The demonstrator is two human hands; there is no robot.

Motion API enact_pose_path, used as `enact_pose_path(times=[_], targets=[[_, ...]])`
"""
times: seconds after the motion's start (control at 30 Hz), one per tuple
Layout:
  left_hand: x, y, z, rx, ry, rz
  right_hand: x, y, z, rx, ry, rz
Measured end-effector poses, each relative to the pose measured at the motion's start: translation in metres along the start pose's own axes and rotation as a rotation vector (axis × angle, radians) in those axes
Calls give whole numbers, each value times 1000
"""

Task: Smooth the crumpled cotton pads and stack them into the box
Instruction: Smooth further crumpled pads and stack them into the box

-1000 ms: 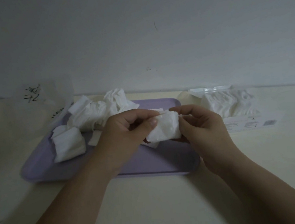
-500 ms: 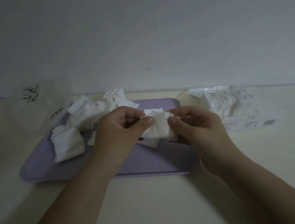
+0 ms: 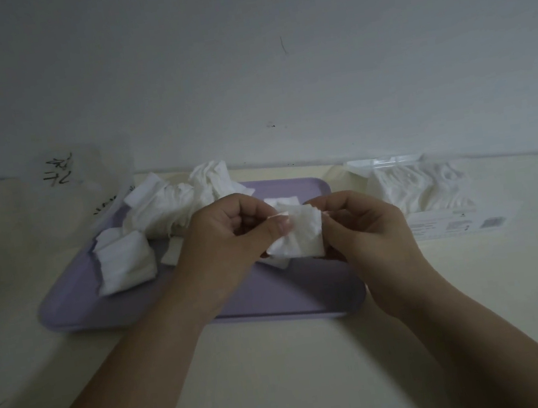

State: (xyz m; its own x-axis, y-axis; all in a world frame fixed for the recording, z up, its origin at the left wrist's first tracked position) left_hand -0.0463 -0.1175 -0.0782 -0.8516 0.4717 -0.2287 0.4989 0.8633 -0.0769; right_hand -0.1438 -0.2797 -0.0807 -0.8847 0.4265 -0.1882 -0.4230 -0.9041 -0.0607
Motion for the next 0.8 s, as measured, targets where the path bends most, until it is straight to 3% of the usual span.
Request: enact_pose_path(times=[0.2,0.47,0.63,0.8], targets=[[-2,2,-1,-123,-56,-18,-2,-4,0,8,24,73],[2,-9,4,-326,-38,186,-7,0,-7,165,82,123],[2,-10,16,-415,-40,156,-4,-4,-18,209,-46,169],[4,-15,16,-441,41,211,-5,-5,-16,315,-32,48]])
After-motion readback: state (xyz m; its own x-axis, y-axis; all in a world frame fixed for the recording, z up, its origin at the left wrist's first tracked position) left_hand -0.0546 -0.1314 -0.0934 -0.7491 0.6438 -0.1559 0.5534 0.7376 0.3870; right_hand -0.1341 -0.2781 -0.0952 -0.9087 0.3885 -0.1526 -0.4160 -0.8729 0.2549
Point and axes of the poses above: each hand's wrist, its own x-axis away from the middle knuckle, its own y-axis out of the back of the hand, z = x × y, the point moved 6 cm from there along -x, towards the middle knuckle, and after that the axes turned 4 degrees about x, right-handed, at the moved point
